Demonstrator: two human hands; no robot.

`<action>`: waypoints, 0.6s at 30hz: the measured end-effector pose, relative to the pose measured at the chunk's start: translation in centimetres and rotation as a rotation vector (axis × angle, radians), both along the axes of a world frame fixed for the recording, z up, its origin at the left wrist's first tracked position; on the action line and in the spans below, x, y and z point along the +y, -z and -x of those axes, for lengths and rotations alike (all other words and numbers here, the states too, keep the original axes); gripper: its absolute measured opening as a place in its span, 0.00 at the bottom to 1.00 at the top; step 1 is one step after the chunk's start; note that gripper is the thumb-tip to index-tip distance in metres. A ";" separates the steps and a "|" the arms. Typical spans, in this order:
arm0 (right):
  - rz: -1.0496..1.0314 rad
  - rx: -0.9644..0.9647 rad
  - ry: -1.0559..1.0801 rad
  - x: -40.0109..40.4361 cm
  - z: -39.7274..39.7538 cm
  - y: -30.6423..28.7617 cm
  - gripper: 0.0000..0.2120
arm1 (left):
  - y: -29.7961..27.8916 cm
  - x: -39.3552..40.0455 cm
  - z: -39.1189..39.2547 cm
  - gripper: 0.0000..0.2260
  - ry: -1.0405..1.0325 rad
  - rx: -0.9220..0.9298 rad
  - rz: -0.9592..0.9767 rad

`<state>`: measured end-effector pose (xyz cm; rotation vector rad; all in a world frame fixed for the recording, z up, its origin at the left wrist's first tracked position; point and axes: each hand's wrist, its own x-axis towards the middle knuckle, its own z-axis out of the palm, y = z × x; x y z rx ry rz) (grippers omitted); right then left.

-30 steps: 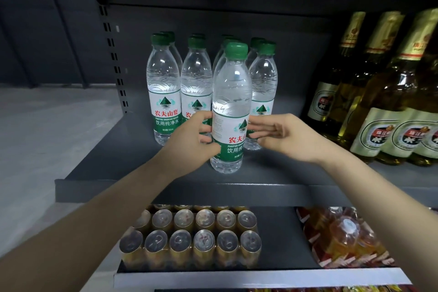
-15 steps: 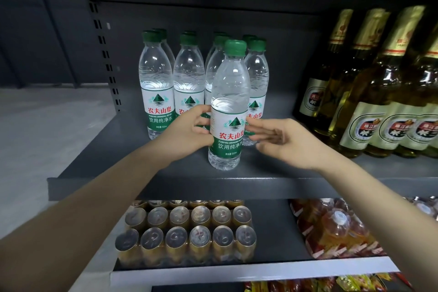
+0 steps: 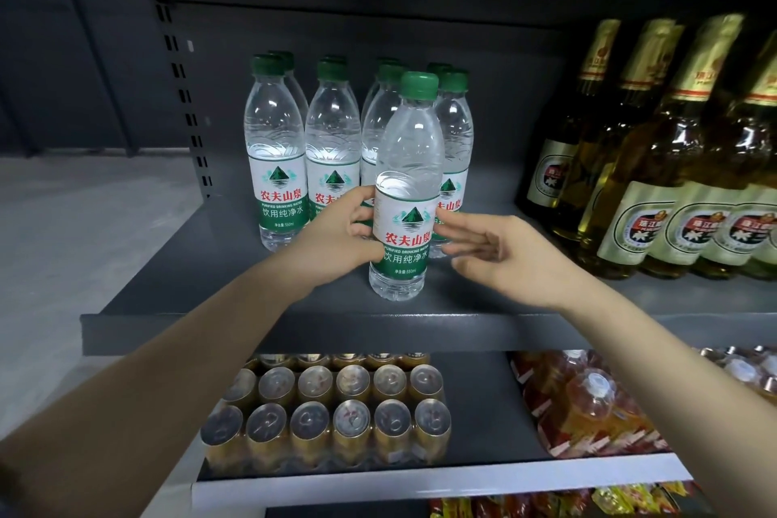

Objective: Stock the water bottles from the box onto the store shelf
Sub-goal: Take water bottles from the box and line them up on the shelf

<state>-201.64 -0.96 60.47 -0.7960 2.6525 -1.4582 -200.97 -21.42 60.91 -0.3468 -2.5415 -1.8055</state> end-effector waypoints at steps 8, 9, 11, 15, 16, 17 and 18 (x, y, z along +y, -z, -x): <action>-0.232 0.124 0.031 1.0 -0.1 -0.4 0.29 | 0.5 -0.1 -0.3 0.22 -0.126 0.068 0.265; -0.281 0.145 0.036 1.1 -0.2 -0.5 0.29 | 0.6 -0.1 -0.4 0.23 -0.143 0.088 0.334; -0.374 0.180 0.045 1.3 -0.3 -0.7 0.27 | 0.7 0.0 -0.6 0.23 -0.172 0.130 0.425; -0.492 0.183 0.056 1.7 -0.3 -1.2 0.25 | 1.0 0.3 -0.6 0.24 -0.217 0.160 0.569; -0.512 0.183 0.057 1.8 -0.3 -1.3 0.24 | 1.0 0.4 -0.6 0.24 -0.232 0.170 0.602; -0.530 0.188 0.059 1.8 -0.2 -1.3 0.24 | 1.1 0.4 -0.5 0.24 -0.247 0.185 0.637; -0.552 0.194 0.061 1.9 -0.1 -1.4 0.23 | 1.1 0.4 -0.5 0.23 -0.261 0.200 0.672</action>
